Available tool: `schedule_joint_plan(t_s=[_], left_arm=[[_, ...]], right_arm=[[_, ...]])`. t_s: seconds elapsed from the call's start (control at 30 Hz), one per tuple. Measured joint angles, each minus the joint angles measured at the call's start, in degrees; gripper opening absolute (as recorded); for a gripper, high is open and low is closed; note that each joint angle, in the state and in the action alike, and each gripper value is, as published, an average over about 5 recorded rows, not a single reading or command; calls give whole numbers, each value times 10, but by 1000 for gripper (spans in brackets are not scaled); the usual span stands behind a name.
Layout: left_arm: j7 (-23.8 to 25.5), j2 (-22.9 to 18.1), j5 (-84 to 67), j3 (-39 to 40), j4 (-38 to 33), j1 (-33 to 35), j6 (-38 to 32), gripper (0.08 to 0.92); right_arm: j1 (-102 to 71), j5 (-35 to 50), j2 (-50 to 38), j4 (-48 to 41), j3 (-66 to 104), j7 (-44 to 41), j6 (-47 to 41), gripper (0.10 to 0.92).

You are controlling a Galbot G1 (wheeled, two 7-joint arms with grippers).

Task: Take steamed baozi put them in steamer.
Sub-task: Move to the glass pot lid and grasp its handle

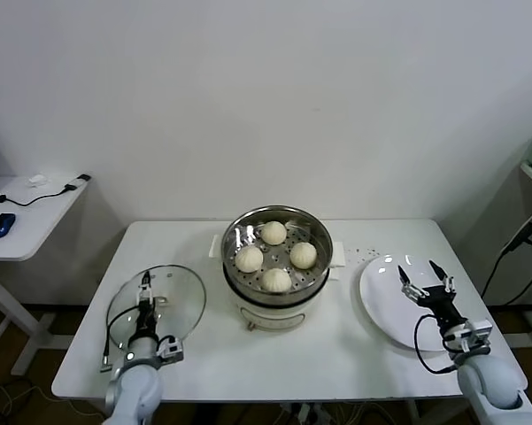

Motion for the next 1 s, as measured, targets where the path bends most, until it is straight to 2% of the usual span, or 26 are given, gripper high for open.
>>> schedule_joint_plan(t_s=[0.17, 0.27, 0.83, 1.0], left_arm=[[-15, 3, -17, 1, 18, -14, -9, 817], [-20, 5, -25, 1, 26, -18, -15, 767], [-26, 13, -49, -2, 37, -19, -38, 274], [-27, 18, -59, -4, 27, -14, -41, 162]], right_arm=[[-6, -9, 4, -4, 5, -3, 4, 823], [-8, -15, 6, -7, 8, -5, 6, 823], [-7, -40, 12, -24, 16, -15, 17, 823], [-5, -41, 12, -26, 19, -16, 18, 823]])
